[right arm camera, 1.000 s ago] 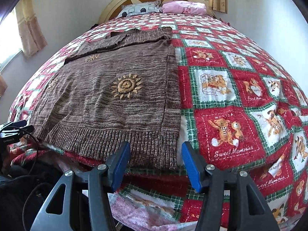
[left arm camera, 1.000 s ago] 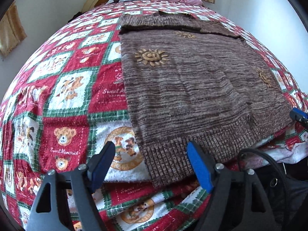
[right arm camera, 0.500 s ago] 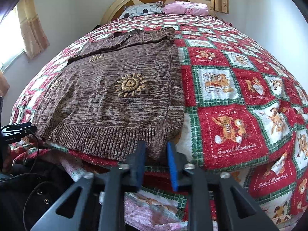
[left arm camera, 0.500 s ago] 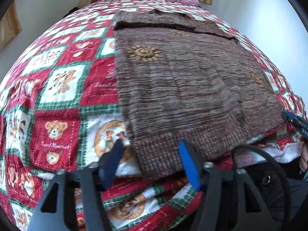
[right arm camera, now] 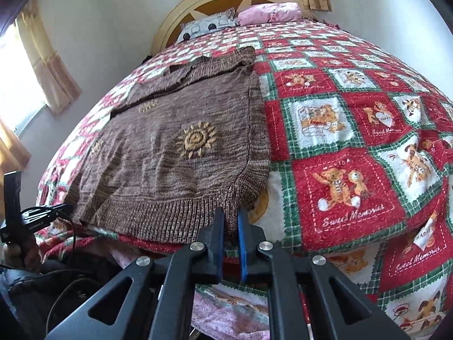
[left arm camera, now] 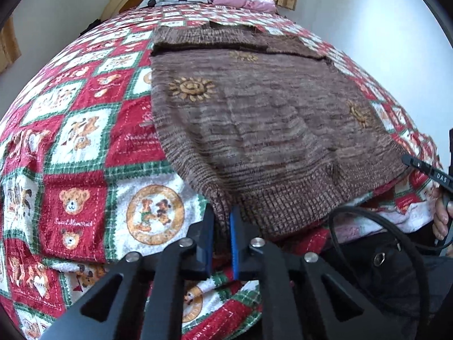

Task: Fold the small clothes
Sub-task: 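Grasp the ribbed hem with the right gripper while the left gripper grasps beside it, then lift the held hem with both grippers and fold it over toward the collar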

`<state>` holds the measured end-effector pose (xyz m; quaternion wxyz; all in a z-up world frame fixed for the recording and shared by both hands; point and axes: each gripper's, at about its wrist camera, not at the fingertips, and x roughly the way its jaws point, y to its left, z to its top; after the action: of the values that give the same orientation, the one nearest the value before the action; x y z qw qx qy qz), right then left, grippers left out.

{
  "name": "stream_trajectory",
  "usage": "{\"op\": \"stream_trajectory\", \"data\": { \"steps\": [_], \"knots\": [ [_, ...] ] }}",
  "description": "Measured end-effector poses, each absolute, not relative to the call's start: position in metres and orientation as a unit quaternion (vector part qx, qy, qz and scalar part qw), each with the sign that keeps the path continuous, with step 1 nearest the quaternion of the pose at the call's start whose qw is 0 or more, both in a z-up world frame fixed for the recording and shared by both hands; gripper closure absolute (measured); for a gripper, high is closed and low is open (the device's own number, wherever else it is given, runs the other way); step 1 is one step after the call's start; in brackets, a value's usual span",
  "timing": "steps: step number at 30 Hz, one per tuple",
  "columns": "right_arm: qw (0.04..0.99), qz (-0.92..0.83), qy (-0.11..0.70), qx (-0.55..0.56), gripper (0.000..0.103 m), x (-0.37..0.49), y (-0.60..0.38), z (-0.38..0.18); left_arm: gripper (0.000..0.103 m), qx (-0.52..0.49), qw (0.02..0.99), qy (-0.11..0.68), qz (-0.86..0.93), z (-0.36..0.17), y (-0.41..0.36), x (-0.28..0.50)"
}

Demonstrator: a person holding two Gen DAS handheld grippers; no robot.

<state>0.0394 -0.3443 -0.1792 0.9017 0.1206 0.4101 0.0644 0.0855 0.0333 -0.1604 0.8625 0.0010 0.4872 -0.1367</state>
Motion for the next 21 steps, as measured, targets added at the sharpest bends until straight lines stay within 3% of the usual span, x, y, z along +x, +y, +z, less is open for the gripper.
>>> {"op": "stream_trajectory", "data": {
  "steps": [12, 21],
  "knots": [
    [0.908, 0.115, 0.342, 0.213, 0.096, 0.044, -0.366, -0.143, 0.093, -0.053, 0.900, 0.404, -0.157, -0.119, 0.055, 0.088],
    [0.921, 0.114, 0.303, 0.217, 0.097, 0.076, -0.374, -0.110, 0.093, -0.079, 0.914, 0.369, -0.148, -0.093, 0.066, 0.129]
  ]
}}
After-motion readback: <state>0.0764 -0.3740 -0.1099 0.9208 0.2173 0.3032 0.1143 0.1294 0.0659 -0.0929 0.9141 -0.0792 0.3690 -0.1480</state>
